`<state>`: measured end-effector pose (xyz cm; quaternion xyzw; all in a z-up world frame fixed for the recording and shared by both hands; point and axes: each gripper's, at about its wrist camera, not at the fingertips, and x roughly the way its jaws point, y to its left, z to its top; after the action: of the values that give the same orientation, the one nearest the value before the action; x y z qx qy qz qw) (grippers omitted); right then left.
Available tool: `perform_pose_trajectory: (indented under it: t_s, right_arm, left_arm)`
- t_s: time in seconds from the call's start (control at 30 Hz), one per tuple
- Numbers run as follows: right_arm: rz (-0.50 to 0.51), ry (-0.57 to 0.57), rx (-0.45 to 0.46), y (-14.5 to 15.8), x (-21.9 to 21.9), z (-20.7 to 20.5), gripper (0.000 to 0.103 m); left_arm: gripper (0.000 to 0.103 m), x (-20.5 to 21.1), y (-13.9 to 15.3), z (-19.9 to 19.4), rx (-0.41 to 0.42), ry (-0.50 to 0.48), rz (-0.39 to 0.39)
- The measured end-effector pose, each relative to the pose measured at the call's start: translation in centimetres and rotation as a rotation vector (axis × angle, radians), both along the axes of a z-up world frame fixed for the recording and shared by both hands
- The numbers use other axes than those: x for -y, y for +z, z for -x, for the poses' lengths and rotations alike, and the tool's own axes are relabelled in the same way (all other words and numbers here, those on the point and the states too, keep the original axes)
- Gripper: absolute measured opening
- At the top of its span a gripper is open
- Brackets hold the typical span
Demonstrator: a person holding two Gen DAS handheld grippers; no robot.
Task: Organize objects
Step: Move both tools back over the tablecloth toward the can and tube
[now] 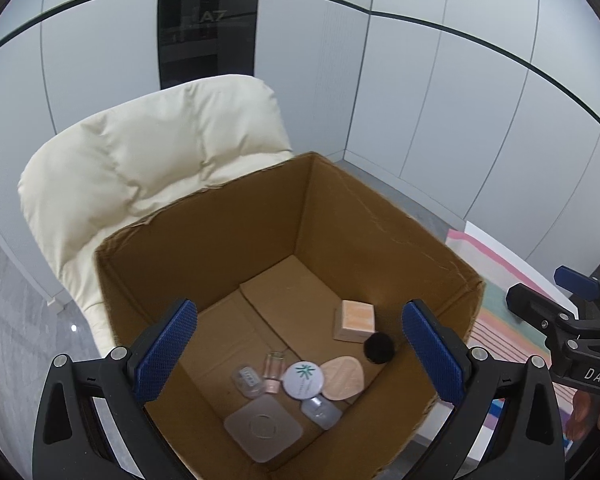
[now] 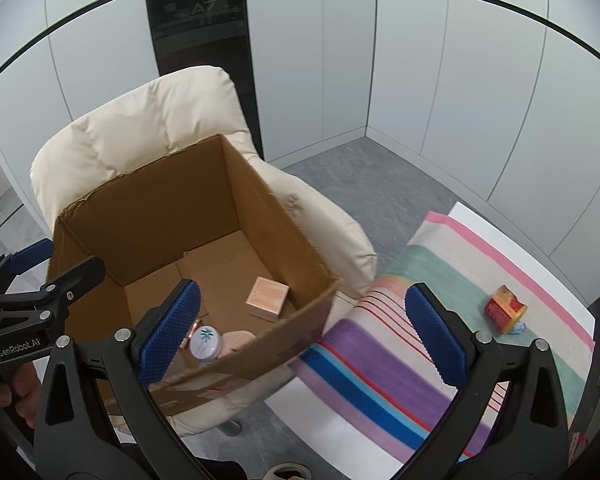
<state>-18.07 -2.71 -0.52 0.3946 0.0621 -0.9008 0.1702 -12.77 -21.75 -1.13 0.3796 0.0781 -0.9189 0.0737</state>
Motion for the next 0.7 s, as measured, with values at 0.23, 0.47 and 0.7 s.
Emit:
perform_pose_trajectory:
  t_s: [0.23,0.47,0.7]
  right_arm:
    - [0.002,-0.05,-0.002,0.1,-3.1,0.4,0.103]
    - [0.005,-0.086,0.006,0.0,-5.7,0.4,0.103]
    - [0.005,-0.129,0.011,-0.1,-8.6,0.4,0.103]
  left_arm:
    - [0.103,-2.4,-0.1,1.0,0.005,-0.042,-0.001]
    - [0.103,-5.2,-0.2,1.9,0.013,-0.089,0.005]
    - [0.103,-7.7,-0.1,2.8,0.008,-0.128,-0.002]
